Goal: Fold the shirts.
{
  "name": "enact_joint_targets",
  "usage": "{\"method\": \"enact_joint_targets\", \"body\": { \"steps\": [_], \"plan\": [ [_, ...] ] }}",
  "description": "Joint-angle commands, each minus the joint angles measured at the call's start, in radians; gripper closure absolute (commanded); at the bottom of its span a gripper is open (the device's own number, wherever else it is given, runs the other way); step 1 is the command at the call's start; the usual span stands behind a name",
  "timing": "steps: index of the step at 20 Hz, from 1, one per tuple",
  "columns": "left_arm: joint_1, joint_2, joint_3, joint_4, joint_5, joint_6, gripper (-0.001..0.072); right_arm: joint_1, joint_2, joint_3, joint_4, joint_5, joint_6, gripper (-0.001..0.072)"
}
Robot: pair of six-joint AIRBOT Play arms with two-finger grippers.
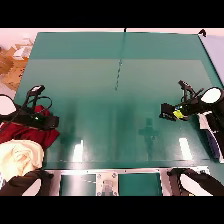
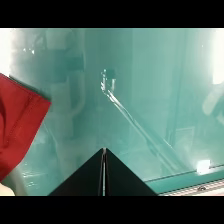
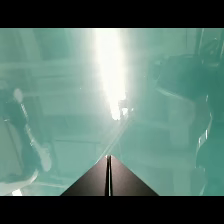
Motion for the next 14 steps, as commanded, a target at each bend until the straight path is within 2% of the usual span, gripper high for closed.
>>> {"method": "enact_joint_targets", "body": {
  "steps": [1,2,3,4,5,7,8,11,14],
  "plan": [
    [-0.001,0.001,0.000,0.014,0.005,0.000,0.0683,0.001,0.000,0.000,0.000,0.000,0.000,0.0693],
    [-0.001,0.001,0.000,0.047,0.016,0.000,0.0682,0.001,0.000,0.000,0.000,0.000,0.000,0.0692],
    [-0.001,0.001,0.000,0.104,0.025,0.000,0.0605,0.001,0.000,0.000,0.000,0.000,0.000,0.0693],
    [-0.001,0.001,0.000,0.185,0.042,-0.002,0.0214,0.001,0.000,0.000,0.000,0.000,0.000,0.0693],
    [-0.001,0.001,0.000,0.301,0.068,-0.035,0.0012,0.001,0.000,0.000,0.000,0.000,0.000,0.0692],
    [0.003,0.001,-0.005,0.517,0.140,-0.075,0.0002,0.001,0.000,0.000,0.000,0.000,0.000,0.0692],
    [0.019,0.000,-0.018,0.578,0.201,-0.082,0.0002,0.001,0.000,0.000,0.000,0.000,0.000,0.0693],
    [0.107,-0.051,-0.072,0.599,0.359,-0.082,0.0002,0.001,0.000,0.000,0.000,0.000,0.000,0.0693],
    [0.184,-0.193,-0.118,0.597,0.446,-0.078,0.0003,0.001,0.000,0.000,0.000,0.000,0.000,0.0693]
  ]
}}
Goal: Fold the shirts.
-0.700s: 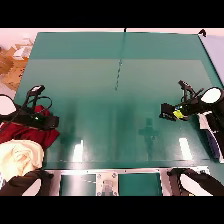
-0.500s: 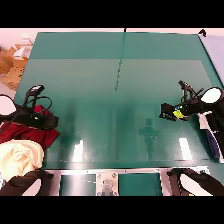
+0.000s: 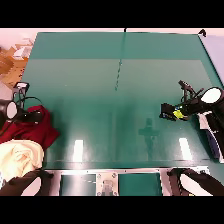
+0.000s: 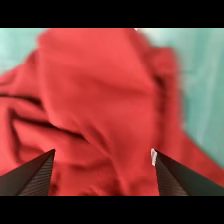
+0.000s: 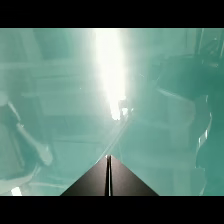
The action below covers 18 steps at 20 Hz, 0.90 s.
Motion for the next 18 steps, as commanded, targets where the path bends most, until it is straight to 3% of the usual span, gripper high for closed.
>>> {"method": "enact_joint_targets", "body": {
  "steps": [1,3,4,5,6,9,12,15,18],
  "plan": [
    [0.071,-0.145,-0.040,0.053,0.136,-0.007,0.0002,0.001,0.000,0.000,0.000,0.000,0.000,0.0693],
    [0.071,-0.224,-0.040,0.053,0.164,-0.006,0.0004,0.001,0.000,0.000,0.000,0.000,0.000,0.0693],
    [0.071,-0.248,-0.040,0.053,0.171,-0.006,0.0051,0.001,0.000,0.000,0.000,0.000,0.000,0.0693],
    [0.071,-0.259,-0.039,0.057,0.177,0.000,0.0300,0.001,0.000,0.000,0.000,0.000,0.000,0.0692],
    [0.071,-0.259,-0.030,0.058,0.166,0.024,0.0682,0.001,0.000,0.000,0.000,0.000,0.000,0.0693],
    [0.068,-0.253,0.091,0.011,0.070,0.052,0.0685,0.001,0.000,0.000,0.000,0.000,0.000,0.0693],
    [0.008,-0.207,0.325,-0.148,-0.053,0.185,0.0686,0.001,0.000,0.000,0.001,-0.007,0.000,0.0693],
    [-0.182,-0.175,0.584,-0.205,-0.167,0.214,0.0685,0.001,0.000,0.000,0.003,0.006,0.000,0.0693],
    [-0.399,-0.176,0.742,-0.263,-0.153,0.210,0.0686,0.001,0.000,0.000,0.020,0.004,0.000,0.0693]
  ]
}}
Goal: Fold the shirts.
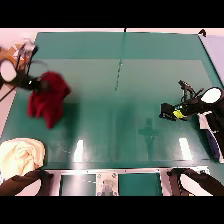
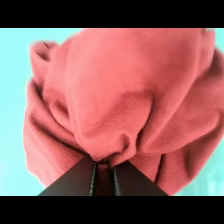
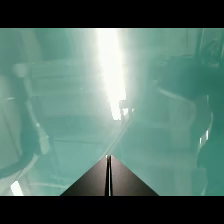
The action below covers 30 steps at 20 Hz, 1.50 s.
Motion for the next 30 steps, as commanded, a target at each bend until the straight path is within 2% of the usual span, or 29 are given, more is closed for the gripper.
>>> {"method": "enact_joint_targets", "body": {
  "steps": [1,3,6,7,8,9,10,12,15,19,21,22,23,27,30],
  "plan": [
    [-0.245,0.005,0.176,-0.100,0.012,0.024,0.0686,0.001,0.000,0.000,0.011,0.005,0.000,0.0693],
    [-0.363,-0.024,0.174,-0.133,0.091,0.023,0.0686,0.001,0.000,0.000,0.011,0.005,0.000,0.0693],
    [-0.477,-0.166,0.174,-0.206,0.140,0.021,0.0683,0.001,0.000,0.000,0.011,0.005,0.000,0.0682],
    [-0.497,-0.228,0.174,-0.243,0.153,0.022,0.0680,0.001,0.000,0.000,0.011,0.005,0.000,0.0597],
    [-0.510,-0.284,0.174,-0.277,0.159,0.022,0.0477,0.001,0.000,0.000,0.011,0.005,0.000,0.0484],
    [-0.514,-0.338,0.174,-0.311,0.157,0.017,0.0142,0.000,0.000,0.001,0.011,0.005,0.000,0.0439],
    [-0.511,-0.373,0.175,-0.335,0.140,0.014,0.0101,0.000,0.000,0.003,0.011,0.005,0.000,0.0436],
    [-0.483,-0.385,0.180,-0.317,0.071,0.015,0.0102,0.000,0.000,0.019,0.011,0.005,0.000,0.0431],
    [-0.356,-0.346,0.237,-0.284,-0.112,0.013,0.0101,0.000,0.000,0.056,0.011,0.001,-0.001,0.0268],
    [-0.124,-0.307,0.198,-0.284,-0.222,-0.031,0.0100,0.000,-0.066,0.064,0.019,-0.020,-0.019,0.0262],
    [-0.038,-0.307,0.094,-0.345,-0.204,-0.039,0.0098,0.001,-0.131,0.058,0.055,-0.017,-0.021,0.0263],
    [-0.012,-0.308,0.029,-0.402,-0.174,-0.038,0.0022,0.001,-0.164,0.058,0.090,-0.018,-0.048,0.0263],
    [0.000,-0.308,-0.045,-0.463,-0.125,-0.033,-0.0006,0.001,-0.197,0.058,0.127,-0.019,-0.076,0.0263],
    [-0.014,-0.336,-0.268,-0.686,0.104,0.056,-0.0007,0.006,-0.298,0.047,0.174,-0.021,-0.098,0.0262],
    [-0.014,-0.405,-0.289,-0.843,0.195,0.117,-0.0007,0.042,-0.325,0.009,0.176,-0.044,-0.098,0.0261]
  ]
}}
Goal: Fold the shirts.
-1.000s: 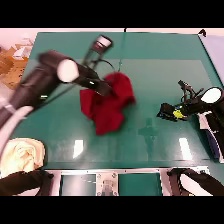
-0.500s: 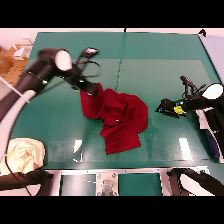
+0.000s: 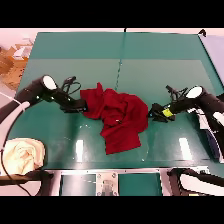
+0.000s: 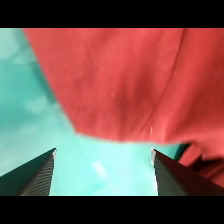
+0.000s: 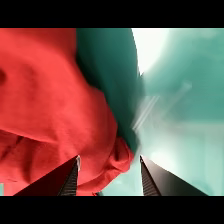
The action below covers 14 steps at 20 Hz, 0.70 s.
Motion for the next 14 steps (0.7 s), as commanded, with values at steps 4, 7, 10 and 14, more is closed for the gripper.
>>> {"method": "enact_joint_targets", "body": {
  "steps": [4,7,10,14],
  "plan": [
    [0.006,-0.098,-0.061,-0.296,0.203,0.105,0.0014,0.130,-0.079,-0.041,0.060,-0.081,-0.009,0.0265],
    [0.008,-0.098,-0.043,-0.290,0.207,0.148,0.0677,0.179,-0.099,-0.035,0.073,-0.129,-0.025,0.0674],
    [0.008,-0.069,0.055,-0.229,0.168,0.157,0.0685,0.142,-0.097,0.039,0.072,-0.045,-0.069,0.0692],
    [0.008,0.054,0.277,0.049,0.108,0.045,0.0686,0.006,-0.040,0.253,0.072,0.144,-0.085,0.0693]
  ]
}}
